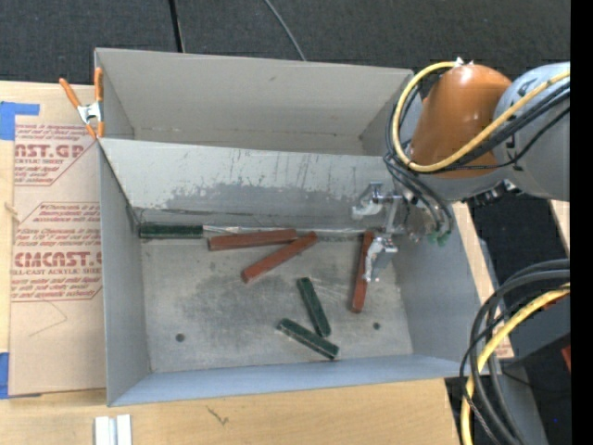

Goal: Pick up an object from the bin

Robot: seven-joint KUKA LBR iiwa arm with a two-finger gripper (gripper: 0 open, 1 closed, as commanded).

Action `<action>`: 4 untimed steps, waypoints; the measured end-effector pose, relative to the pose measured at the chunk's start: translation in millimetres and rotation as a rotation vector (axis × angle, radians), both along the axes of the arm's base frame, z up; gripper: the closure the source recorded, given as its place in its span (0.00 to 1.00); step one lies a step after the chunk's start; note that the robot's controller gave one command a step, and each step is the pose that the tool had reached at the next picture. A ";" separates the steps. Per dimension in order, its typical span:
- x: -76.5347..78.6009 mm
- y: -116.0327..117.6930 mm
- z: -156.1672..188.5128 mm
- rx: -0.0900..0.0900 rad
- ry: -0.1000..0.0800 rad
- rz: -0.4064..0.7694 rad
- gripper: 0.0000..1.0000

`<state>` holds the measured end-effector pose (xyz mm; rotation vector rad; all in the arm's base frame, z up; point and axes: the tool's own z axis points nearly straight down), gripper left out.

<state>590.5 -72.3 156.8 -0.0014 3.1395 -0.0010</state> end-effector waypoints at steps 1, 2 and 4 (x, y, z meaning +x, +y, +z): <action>2.2 -16.2 -58.0 -0.002 -0.007 0.296 0.00; -7.0 -21.5 -76.3 0.000 -0.001 0.470 0.00; -10.3 -20.7 -83.9 0.001 -0.003 0.573 0.00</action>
Offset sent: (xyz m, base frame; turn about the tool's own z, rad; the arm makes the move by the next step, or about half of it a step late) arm -0.0191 -0.0288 -0.0390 -0.6312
